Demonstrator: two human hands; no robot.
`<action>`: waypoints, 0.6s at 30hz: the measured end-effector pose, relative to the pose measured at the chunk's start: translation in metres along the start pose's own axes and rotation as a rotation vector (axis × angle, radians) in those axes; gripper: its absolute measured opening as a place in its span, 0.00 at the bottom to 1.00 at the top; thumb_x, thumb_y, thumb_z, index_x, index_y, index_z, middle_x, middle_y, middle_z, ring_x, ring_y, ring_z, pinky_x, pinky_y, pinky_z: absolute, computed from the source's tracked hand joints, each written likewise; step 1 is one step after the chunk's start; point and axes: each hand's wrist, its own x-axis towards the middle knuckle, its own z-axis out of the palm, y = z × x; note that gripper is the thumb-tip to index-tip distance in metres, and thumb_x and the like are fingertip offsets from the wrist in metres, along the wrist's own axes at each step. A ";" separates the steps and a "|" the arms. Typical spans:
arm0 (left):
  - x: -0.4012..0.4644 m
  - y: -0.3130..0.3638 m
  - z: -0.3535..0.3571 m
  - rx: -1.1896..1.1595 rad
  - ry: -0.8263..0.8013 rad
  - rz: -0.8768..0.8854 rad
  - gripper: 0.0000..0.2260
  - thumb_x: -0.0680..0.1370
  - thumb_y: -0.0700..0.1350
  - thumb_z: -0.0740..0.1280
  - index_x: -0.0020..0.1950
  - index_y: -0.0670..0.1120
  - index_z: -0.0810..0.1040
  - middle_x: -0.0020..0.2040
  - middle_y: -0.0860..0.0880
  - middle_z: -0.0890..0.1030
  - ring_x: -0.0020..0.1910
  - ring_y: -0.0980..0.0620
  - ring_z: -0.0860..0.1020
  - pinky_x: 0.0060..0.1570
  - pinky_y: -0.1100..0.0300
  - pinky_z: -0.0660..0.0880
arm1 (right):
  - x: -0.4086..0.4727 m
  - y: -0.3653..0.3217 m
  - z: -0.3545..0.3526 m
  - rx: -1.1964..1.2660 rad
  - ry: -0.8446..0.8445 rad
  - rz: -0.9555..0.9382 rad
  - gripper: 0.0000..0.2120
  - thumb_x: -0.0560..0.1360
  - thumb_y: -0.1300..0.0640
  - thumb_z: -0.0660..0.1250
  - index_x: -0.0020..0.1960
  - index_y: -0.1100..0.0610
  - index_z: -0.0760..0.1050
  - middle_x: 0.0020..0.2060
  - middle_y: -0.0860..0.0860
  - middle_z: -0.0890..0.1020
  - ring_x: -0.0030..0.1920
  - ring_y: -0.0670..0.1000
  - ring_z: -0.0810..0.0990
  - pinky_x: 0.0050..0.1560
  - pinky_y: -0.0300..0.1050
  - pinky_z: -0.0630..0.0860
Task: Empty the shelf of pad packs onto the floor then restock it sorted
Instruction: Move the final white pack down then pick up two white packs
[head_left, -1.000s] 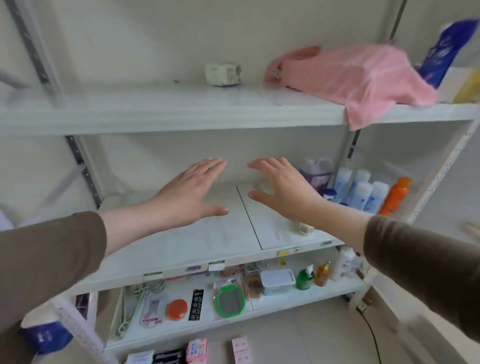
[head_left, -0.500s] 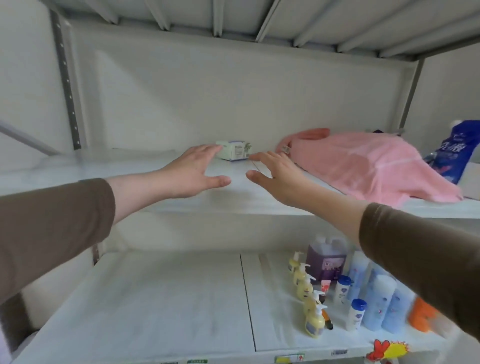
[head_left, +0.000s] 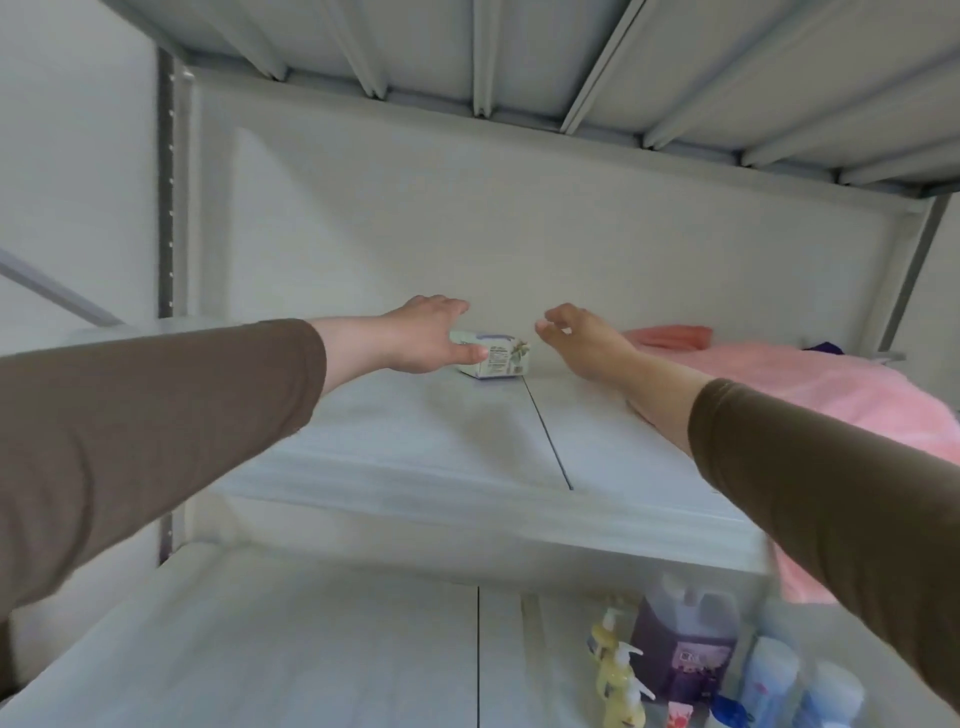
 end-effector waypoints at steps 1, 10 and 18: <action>0.006 -0.002 0.002 0.005 -0.013 -0.008 0.38 0.78 0.65 0.61 0.81 0.46 0.52 0.80 0.46 0.56 0.79 0.46 0.52 0.75 0.50 0.56 | 0.007 0.003 0.000 -0.005 0.002 0.006 0.25 0.82 0.43 0.56 0.73 0.56 0.68 0.69 0.55 0.73 0.68 0.56 0.72 0.65 0.48 0.68; 0.076 -0.014 0.030 0.054 -0.066 -0.115 0.38 0.79 0.65 0.60 0.81 0.47 0.51 0.80 0.46 0.56 0.79 0.45 0.53 0.75 0.47 0.57 | 0.110 0.042 0.024 -0.018 -0.082 0.034 0.25 0.82 0.43 0.54 0.70 0.59 0.69 0.65 0.57 0.75 0.65 0.58 0.74 0.57 0.48 0.67; 0.129 -0.034 0.062 0.071 -0.062 -0.261 0.37 0.79 0.65 0.58 0.81 0.46 0.51 0.80 0.45 0.56 0.78 0.45 0.53 0.75 0.49 0.57 | 0.184 0.067 0.069 -0.024 -0.232 -0.036 0.26 0.83 0.45 0.53 0.76 0.58 0.62 0.73 0.55 0.68 0.71 0.56 0.67 0.64 0.47 0.64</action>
